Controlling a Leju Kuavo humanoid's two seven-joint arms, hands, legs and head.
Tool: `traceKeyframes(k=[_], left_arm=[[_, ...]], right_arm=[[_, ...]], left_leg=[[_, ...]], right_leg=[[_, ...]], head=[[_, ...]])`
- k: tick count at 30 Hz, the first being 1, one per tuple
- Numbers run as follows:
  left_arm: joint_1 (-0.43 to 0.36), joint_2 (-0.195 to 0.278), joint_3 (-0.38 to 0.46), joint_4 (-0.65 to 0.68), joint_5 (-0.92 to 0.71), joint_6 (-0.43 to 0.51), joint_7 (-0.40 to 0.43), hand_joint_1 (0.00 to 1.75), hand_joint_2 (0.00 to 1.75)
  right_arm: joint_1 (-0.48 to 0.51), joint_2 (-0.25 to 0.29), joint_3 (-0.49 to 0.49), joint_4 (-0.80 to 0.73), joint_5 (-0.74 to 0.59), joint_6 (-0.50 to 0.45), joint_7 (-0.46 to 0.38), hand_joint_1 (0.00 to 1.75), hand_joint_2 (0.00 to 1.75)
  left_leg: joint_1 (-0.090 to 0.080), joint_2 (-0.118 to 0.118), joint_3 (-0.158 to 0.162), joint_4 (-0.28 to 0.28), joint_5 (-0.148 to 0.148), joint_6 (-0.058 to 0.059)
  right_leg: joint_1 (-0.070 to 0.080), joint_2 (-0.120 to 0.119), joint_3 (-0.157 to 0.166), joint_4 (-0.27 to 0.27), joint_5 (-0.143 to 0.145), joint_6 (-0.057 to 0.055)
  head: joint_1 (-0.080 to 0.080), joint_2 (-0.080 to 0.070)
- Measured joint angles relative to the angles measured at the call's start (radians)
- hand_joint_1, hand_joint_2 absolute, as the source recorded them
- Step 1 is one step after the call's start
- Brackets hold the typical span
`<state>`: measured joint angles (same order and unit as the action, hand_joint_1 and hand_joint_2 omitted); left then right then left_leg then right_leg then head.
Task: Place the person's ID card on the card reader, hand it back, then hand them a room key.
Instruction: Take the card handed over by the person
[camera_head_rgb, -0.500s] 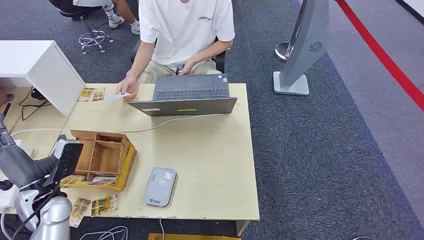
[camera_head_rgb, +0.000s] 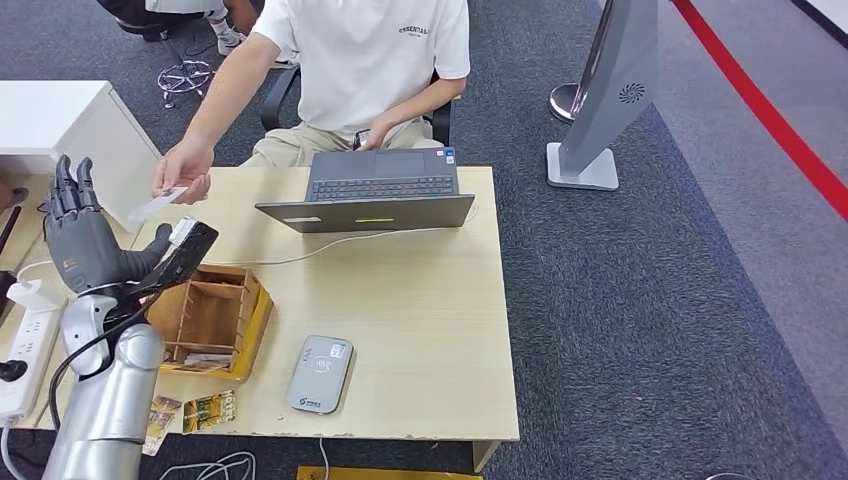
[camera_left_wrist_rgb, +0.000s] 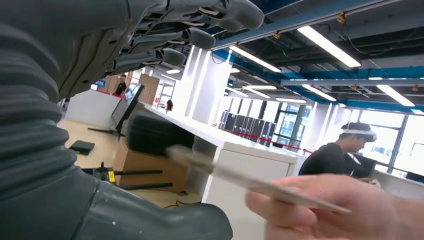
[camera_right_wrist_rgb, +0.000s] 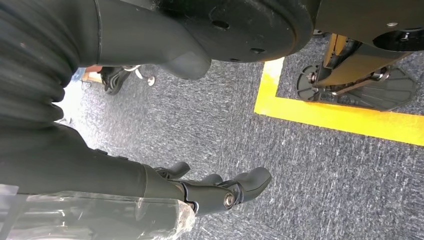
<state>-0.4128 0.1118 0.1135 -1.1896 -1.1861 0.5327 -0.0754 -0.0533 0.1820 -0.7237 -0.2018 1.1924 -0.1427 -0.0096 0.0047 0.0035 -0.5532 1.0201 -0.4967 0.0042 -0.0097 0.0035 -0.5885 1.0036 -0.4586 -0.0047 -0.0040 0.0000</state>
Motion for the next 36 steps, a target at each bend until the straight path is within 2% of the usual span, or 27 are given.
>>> traceKeyframes(k=[2, 6, 13, 18, 36], left_arm=[[-0.036, 0.011, -0.017, 0.037, -0.039, -0.009, 0.027, 0.00, 1.75], [-0.115, 0.036, -0.057, 0.122, -0.120, -0.029, 0.083, 1.75, 1.75], [-0.232, 0.068, -0.117, 0.269, -0.240, -0.064, 0.161, 1.75, 1.75], [-0.286, 0.080, -0.150, 0.341, -0.283, -0.081, 0.186, 1.75, 1.75], [-0.303, 0.076, -0.184, 0.388, -0.252, -0.035, 0.172, 1.75, 1.75]], right_arm=[[0.000, 0.000, 0.000, 0.000, 0.004, 0.002, 0.003, 0.00, 1.75], [-0.001, 0.000, 0.000, 0.000, 0.009, 0.010, 0.009, 0.00, 1.75], [-0.003, 0.000, 0.000, 0.001, 0.022, 0.016, 0.024, 0.00, 1.75], [-0.004, 0.000, 0.000, 0.001, 0.029, 0.019, 0.034, 0.00, 1.75], [-0.005, 0.000, 0.000, 0.001, 0.039, 0.024, 0.035, 0.00, 1.75]], left_leg=[[0.000, 0.000, 0.000, 0.000, 0.000, 0.000], [0.000, 0.000, 0.000, 0.000, 0.000, 0.000], [0.000, 0.000, 0.000, 0.000, 0.001, -0.001], [0.000, 0.000, -0.001, 0.000, 0.001, -0.001], [0.000, 0.000, -0.001, 0.000, 0.001, -0.001]], right_leg=[[0.000, 0.000, 0.000, 0.000, 0.000, 0.000], [0.000, 0.000, 0.000, 0.000, 0.000, 0.000], [0.000, 0.000, 0.000, 0.000, 0.001, -0.001], [0.000, 0.000, 0.000, 0.001, 0.001, -0.002], [0.000, 0.000, -0.001, 0.001, 0.001, -0.002]], head=[[0.000, 0.000], [0.001, 0.000], [0.000, 0.000], [0.001, 0.000], [0.001, 0.000]])
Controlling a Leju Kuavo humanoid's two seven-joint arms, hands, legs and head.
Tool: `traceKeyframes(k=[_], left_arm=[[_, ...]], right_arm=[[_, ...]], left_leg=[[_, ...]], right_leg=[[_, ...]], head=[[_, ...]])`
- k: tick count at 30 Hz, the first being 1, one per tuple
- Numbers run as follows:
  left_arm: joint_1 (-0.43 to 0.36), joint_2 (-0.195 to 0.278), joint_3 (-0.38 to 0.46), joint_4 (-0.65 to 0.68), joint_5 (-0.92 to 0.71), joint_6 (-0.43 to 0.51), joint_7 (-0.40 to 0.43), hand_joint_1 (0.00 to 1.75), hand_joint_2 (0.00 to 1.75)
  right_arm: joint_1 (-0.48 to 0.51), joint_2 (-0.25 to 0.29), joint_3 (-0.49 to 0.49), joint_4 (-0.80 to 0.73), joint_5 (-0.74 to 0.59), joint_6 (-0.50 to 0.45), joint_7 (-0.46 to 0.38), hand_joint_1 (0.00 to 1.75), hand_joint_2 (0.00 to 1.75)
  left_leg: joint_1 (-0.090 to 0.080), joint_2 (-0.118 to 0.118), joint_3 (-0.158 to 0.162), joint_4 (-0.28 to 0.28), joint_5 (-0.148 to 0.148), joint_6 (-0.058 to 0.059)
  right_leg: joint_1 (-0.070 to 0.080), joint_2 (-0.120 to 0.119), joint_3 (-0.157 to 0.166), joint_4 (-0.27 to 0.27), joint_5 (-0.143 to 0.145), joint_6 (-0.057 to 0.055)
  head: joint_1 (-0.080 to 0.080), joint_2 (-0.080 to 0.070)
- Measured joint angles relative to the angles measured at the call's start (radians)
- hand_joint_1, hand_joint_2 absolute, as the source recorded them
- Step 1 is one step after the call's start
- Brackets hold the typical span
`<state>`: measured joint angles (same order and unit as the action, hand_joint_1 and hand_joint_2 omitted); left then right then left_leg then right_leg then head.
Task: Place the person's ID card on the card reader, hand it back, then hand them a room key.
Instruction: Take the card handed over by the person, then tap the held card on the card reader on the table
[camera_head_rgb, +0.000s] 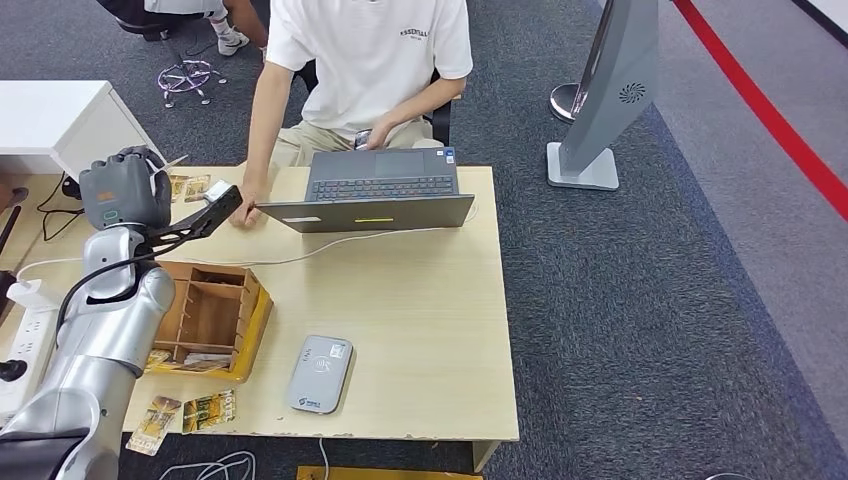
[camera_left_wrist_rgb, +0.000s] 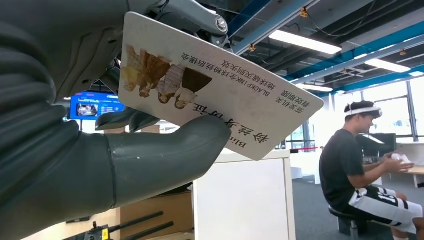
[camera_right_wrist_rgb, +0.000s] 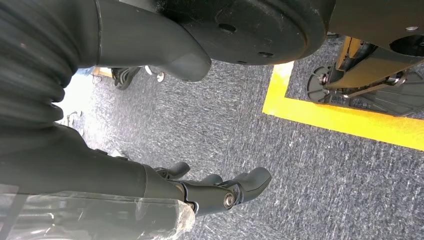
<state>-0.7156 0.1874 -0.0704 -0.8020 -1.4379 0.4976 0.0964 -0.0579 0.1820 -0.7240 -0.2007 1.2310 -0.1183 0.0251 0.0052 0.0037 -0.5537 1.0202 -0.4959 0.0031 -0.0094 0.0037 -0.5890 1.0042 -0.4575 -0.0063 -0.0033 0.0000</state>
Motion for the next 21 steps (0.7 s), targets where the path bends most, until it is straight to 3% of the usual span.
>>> traceKeyframes(k=[3, 7, 13, 21], left_arm=[[0.037, -0.018, -0.020, -0.062, 0.027, 0.027, -0.038, 1.75, 1.75], [0.153, -0.060, -0.086, -0.276, 0.071, 0.016, -0.085, 1.75, 1.75], [0.308, -0.087, -0.311, -0.590, 0.076, -0.034, -0.077, 1.75, 1.75], [0.391, -0.086, -0.486, -0.693, 0.132, -0.126, -0.054, 1.75, 1.75]], right_arm=[[0.000, 0.000, 0.000, 0.000, 0.000, 0.001, 0.004, 0.00, 1.75], [0.000, 0.000, -0.002, 0.000, -0.010, -0.001, 0.015, 0.00, 1.75], [0.000, 0.002, -0.017, 0.003, -0.032, -0.014, 0.020, 0.00, 1.75], [0.000, 0.003, -0.047, 0.003, -0.061, -0.021, 0.024, 0.00, 1.75]], left_leg=[[0.000, 0.000, 0.000, 0.000, 0.000, 0.000], [-0.001, 0.000, -0.001, 0.000, -0.001, 0.001], [-0.001, 0.000, -0.001, 0.000, -0.002, 0.003], [-0.001, 0.000, -0.001, 0.000, -0.002, 0.002]], right_leg=[[0.000, 0.000, 0.000, 0.000, 0.000, 0.000], [0.000, 0.000, 0.000, -0.001, 0.000, 0.000], [-0.001, 0.000, 0.000, -0.001, -0.001, 0.001], [-0.001, -0.001, 0.000, -0.001, -0.001, 0.001]], head=[[0.000, 0.000], [0.000, 0.000], [0.000, 0.000], [-0.001, 0.000]])
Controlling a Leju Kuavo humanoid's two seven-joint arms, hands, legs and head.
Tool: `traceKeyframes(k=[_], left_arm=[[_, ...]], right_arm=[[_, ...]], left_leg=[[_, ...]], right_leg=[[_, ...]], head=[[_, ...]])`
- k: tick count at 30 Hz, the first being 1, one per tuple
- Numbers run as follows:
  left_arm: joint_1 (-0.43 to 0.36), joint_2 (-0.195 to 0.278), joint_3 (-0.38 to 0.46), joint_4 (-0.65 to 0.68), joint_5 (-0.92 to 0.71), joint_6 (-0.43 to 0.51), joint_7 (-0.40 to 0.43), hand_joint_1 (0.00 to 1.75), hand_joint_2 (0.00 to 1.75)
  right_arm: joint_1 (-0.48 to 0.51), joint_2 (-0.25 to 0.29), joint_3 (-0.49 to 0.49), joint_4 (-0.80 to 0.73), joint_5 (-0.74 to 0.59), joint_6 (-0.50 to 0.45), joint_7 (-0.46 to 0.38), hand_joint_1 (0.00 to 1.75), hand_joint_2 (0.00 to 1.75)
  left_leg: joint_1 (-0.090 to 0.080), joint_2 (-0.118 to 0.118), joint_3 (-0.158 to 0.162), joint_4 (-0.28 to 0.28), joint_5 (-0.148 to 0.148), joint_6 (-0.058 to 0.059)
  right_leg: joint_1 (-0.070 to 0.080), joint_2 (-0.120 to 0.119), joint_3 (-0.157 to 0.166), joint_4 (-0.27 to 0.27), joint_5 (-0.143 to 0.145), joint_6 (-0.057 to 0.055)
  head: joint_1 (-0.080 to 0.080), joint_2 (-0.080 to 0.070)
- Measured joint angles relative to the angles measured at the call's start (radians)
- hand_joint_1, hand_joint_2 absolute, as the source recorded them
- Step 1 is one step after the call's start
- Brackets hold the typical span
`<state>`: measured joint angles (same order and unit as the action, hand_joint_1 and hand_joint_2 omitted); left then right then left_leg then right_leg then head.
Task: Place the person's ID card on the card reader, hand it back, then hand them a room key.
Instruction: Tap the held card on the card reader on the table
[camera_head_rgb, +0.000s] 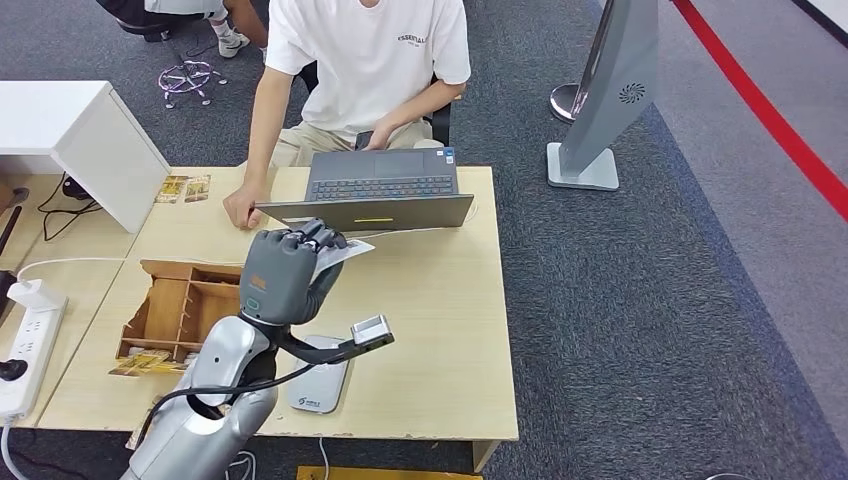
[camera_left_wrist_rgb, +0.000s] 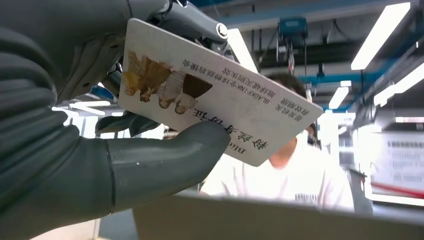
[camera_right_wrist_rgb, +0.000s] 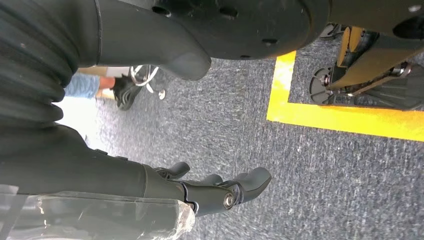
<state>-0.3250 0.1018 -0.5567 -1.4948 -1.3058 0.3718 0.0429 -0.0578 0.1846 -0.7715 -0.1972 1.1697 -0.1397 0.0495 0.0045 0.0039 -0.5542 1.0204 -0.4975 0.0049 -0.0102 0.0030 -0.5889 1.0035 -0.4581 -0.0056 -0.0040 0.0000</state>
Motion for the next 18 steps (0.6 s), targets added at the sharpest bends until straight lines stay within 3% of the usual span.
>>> traceKeyframes(k=[7, 18], left_arm=[[0.103, 0.022, -0.058, -0.012, -0.011, -0.042, 0.063, 1.75, 1.75], [0.265, 0.069, -0.067, -0.053, -0.040, -0.035, 0.111, 1.75, 1.75]], right_arm=[[0.001, 0.000, -0.033, 0.000, -0.028, -0.013, 0.001, 0.00, 1.75], [0.001, 0.003, -0.055, 0.000, -0.026, -0.027, 0.011, 0.00, 1.75]], left_leg=[[0.000, 0.000, 0.000, 0.000, 0.000, 0.000], [0.000, 0.000, -0.001, 0.000, 0.000, 0.000]], right_leg=[[0.000, 0.000, 0.000, 0.000, 0.000, 0.000], [0.001, 0.000, 0.000, 0.000, -0.001, 0.001]], head=[[0.000, 0.000], [0.000, 0.000]])
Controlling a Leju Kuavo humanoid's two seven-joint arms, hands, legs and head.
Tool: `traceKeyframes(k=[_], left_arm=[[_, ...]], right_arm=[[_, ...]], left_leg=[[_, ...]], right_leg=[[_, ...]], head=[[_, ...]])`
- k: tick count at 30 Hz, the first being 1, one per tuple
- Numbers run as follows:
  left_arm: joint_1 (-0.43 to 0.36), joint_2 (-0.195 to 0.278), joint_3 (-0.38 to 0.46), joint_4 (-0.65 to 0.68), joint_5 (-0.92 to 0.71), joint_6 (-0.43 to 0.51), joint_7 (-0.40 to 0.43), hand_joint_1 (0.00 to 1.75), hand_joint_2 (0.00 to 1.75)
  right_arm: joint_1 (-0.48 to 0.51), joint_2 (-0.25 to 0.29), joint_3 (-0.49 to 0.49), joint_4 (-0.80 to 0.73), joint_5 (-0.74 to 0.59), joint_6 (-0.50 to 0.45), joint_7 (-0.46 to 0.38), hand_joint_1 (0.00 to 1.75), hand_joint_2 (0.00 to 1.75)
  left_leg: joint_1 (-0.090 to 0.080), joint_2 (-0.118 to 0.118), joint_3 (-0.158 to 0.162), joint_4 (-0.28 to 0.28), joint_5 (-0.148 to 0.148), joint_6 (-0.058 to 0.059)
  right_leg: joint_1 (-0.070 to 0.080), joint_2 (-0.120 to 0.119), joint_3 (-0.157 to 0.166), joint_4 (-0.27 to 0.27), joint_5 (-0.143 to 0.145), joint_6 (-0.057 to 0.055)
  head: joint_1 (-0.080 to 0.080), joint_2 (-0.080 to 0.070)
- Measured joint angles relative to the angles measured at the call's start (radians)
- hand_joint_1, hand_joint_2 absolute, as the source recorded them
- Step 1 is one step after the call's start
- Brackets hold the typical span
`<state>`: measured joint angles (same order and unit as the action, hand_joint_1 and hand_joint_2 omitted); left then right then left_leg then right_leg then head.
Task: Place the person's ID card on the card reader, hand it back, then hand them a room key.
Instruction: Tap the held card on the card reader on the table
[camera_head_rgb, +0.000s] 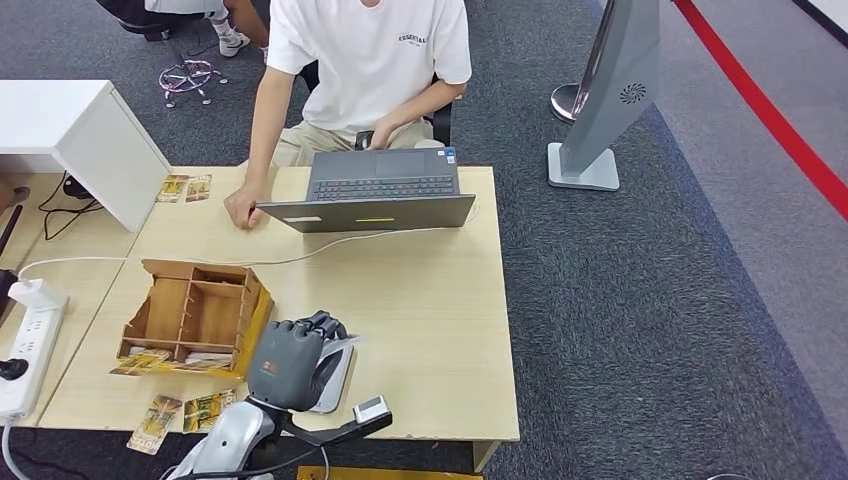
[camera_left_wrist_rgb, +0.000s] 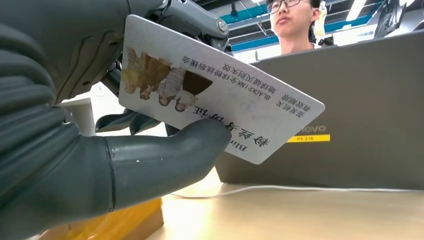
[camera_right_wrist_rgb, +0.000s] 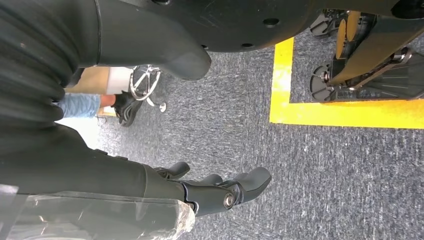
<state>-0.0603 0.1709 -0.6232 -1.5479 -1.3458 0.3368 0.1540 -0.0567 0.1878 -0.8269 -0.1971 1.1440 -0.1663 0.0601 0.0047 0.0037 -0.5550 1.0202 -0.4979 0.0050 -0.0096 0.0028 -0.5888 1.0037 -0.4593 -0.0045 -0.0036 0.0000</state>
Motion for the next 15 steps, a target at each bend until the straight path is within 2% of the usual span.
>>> traceKeyframes(k=[15], left_arm=[[0.110, 0.003, 0.071, 0.005, 0.015, -0.020, 0.033, 1.75, 1.75]], right_arm=[[0.000, 0.004, -0.006, 0.000, 0.013, -0.010, 0.013, 0.00, 1.75]], left_leg=[[0.000, 0.000, 0.000, 0.000, 0.000, 0.000]], right_leg=[[0.000, -0.001, 0.000, 0.000, 0.000, 0.000]], head=[[0.000, 0.000]])
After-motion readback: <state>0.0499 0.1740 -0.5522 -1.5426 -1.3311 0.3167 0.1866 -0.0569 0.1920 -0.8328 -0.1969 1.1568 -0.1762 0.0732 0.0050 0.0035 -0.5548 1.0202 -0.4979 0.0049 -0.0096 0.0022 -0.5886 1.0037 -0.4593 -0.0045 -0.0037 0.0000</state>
